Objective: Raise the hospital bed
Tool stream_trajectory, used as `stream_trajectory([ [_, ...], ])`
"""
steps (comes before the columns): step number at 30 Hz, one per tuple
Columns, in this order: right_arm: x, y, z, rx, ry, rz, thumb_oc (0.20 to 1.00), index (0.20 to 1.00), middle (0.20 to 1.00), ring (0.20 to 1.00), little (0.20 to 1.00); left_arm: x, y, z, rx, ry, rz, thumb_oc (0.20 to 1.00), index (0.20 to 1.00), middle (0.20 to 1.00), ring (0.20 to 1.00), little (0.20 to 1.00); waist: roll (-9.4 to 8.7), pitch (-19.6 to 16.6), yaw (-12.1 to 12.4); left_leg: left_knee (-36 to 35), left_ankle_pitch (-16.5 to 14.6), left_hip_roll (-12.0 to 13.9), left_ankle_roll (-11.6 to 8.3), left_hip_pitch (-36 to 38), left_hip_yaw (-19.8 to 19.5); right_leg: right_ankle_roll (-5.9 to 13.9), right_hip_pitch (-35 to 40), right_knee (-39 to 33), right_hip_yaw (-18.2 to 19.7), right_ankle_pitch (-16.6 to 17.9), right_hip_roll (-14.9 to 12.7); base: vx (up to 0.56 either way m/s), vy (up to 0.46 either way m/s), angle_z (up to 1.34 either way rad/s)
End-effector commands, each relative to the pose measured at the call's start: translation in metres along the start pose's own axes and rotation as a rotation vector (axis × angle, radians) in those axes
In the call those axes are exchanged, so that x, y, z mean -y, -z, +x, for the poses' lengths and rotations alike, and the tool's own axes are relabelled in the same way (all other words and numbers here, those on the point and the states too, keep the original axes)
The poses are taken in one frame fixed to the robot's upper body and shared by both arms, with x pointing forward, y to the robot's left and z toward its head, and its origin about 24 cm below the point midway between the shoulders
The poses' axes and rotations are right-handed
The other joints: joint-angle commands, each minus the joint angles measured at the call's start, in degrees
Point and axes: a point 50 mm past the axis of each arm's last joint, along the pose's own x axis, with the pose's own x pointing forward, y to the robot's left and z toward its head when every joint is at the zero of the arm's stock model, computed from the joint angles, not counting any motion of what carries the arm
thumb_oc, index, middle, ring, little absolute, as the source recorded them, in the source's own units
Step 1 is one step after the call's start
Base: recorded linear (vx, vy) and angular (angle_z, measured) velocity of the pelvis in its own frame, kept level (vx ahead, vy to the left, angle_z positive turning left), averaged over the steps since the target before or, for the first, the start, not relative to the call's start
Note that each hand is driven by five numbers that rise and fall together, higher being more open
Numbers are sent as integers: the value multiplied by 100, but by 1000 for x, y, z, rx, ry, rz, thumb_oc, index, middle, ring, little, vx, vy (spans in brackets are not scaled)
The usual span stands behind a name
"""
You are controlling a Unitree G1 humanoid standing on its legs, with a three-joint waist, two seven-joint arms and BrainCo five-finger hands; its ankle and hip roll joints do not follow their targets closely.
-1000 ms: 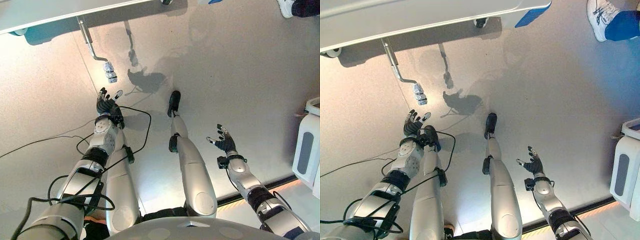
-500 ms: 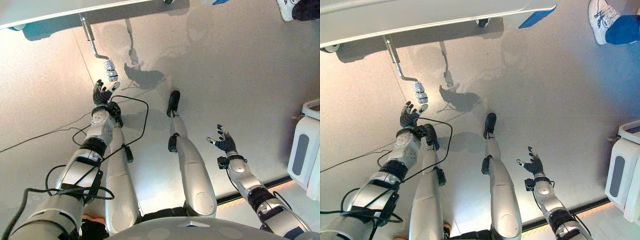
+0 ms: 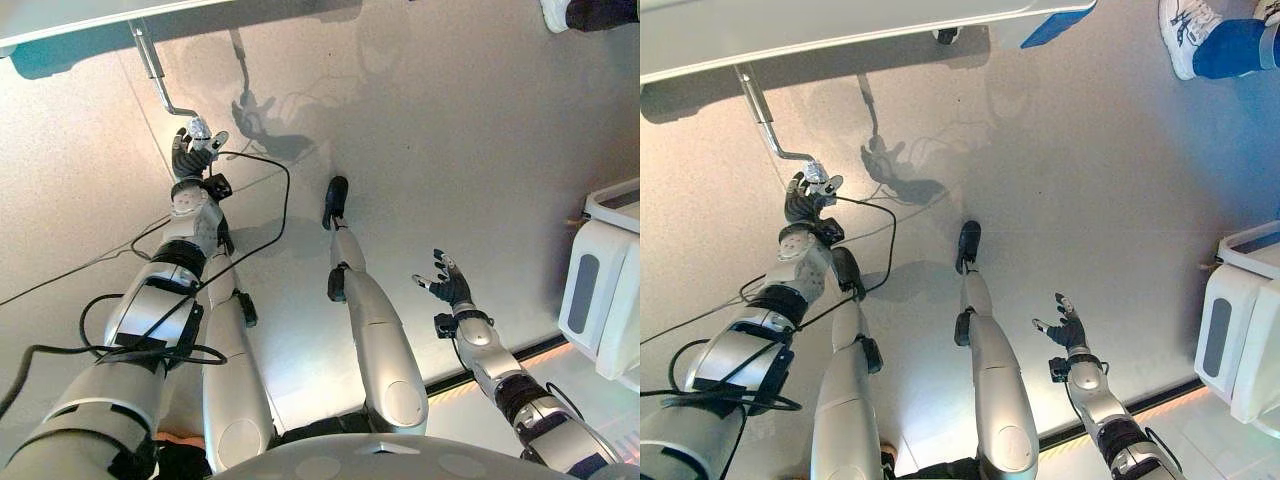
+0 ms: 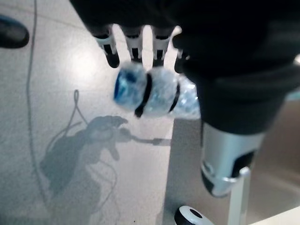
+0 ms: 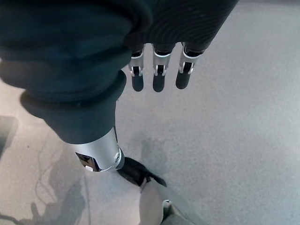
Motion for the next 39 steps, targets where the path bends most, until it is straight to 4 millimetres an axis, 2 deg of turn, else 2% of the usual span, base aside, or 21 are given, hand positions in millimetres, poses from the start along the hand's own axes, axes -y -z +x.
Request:
stream_trajectory([
  [1,13,10,-6,-29,25,16,1000,1000,1000,1000,1000,-13,-25,9,62,-45,23,1000,1000,1000,1000,1000,-327,48,93,-73,-160,-320,390,-249,-58,629,50,7,73,-44,142,0,0,0],
  [12,13,2,-4,6,17,43,1000,1000,1000,1000,1000,-11,-53,16,119,-49,46,1000,1000,1000,1000,1000,-387,49,17,-73,-166,-318,378,-393,-64,654,-86,7,93,-30,147,0,0,0],
  [19,14,-10,-4,66,17,70,1000,1000,1000,1000,1000,-6,-73,18,172,-43,60,1000,1000,1000,1000,1000,-421,49,-54,-73,-164,-314,369,-585,-86,662,-268,7,92,-22,156,1,-2,0],
  [22,15,-11,-5,76,17,77,1000,1000,1000,1000,1000,-2,-76,18,182,-31,64,1000,1000,1000,1000,1000,-426,49,-81,-73,-176,-317,371,-641,-81,664,-328,7,94,-29,157,0,0,0],
  [30,12,-11,-5,77,9,71,1000,1000,1000,1000,1000,6,-75,17,185,0,94,1000,1000,1000,1000,1000,-405,47,-125,-73,-178,-307,369,-708,-59,654,-426,7,115,-29,172,3,-5,-2],
  [39,12,-14,-3,85,8,63,1000,1000,1000,1000,1000,14,-61,14,156,35,101,1000,1000,1000,1000,1000,-410,44,-170,-73,-203,-276,373,-691,-43,642,-452,10,133,-22,215,0,0,0],
])
